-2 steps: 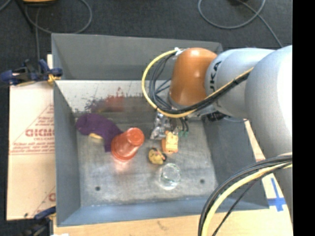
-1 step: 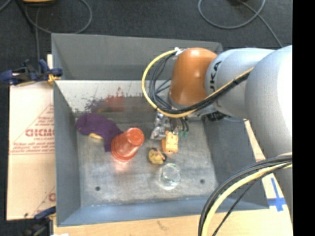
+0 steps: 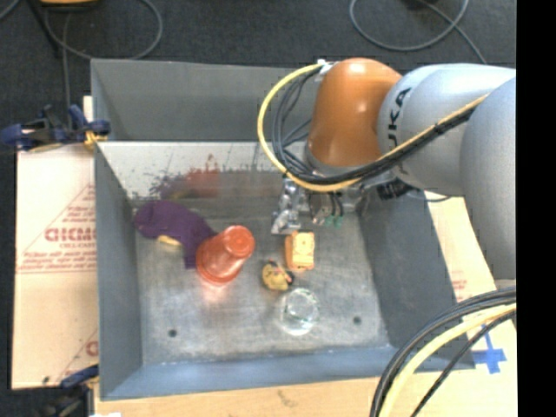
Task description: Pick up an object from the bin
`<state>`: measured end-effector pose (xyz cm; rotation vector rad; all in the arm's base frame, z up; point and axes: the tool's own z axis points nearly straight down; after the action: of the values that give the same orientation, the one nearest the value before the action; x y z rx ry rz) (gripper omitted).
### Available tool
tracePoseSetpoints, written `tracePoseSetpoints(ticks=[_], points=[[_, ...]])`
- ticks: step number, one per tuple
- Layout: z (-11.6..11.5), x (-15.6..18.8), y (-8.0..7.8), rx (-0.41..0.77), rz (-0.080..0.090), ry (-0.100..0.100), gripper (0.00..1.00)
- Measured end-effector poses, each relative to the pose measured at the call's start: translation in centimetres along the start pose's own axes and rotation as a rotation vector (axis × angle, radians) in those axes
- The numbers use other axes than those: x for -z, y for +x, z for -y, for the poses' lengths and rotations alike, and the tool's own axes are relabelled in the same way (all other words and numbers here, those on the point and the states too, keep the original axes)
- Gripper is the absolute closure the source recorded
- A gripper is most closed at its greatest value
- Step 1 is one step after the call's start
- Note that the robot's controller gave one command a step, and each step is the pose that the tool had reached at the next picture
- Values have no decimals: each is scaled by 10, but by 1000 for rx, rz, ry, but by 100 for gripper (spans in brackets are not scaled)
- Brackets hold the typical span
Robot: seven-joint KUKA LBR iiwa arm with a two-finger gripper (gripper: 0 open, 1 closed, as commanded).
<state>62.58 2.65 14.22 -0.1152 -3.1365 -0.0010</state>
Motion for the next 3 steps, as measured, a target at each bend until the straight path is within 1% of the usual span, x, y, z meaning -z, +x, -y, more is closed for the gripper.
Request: tracePoseSetpoints(ticks=[1, 2, 3], points=[[15, 54, 1, 7, 8, 1, 0], [15, 54, 1, 7, 8, 1, 0], [-91, -42, -24, 223, 8, -1, 100]])
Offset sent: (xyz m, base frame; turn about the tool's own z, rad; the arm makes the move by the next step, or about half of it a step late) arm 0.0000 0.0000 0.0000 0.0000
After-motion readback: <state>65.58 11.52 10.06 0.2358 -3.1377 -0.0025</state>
